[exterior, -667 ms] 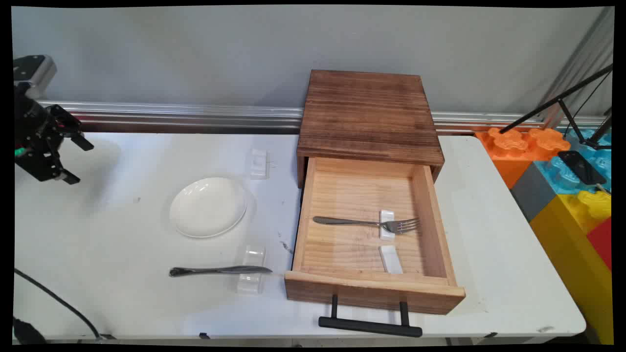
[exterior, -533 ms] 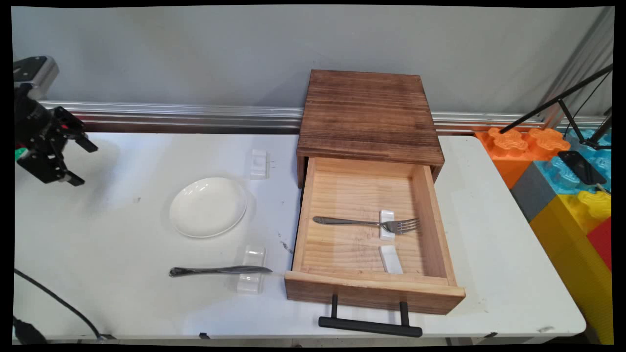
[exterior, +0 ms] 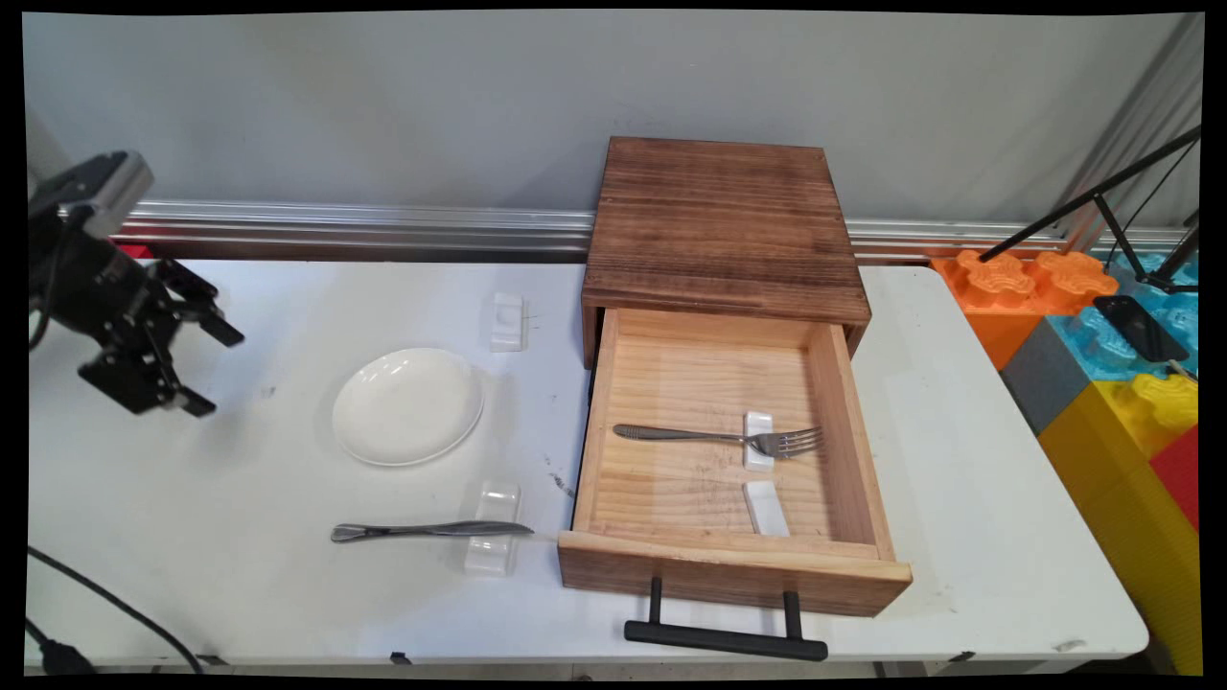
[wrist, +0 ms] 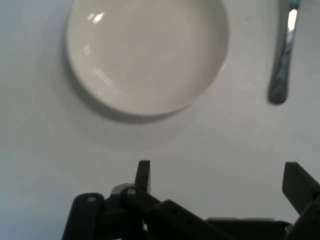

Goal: Pick up the knife from the right of the white plate

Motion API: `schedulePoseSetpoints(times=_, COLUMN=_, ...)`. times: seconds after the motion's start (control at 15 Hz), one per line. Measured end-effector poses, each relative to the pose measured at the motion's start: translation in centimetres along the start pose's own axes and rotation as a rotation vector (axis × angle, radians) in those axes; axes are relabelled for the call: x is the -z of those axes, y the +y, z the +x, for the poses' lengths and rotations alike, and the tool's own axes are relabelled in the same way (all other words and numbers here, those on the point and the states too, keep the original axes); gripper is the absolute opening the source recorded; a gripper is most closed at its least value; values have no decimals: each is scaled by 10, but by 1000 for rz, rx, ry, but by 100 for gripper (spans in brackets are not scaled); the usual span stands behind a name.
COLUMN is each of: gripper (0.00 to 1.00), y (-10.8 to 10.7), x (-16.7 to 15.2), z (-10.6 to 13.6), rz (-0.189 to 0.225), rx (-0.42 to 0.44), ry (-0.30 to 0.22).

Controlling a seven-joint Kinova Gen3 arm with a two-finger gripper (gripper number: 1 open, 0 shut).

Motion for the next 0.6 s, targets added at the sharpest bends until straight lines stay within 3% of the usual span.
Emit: schedulePoseSetpoints(times=0.6, gripper=100, y=42, x=-43, z=34, rz=-49, rx=-19, ry=41)
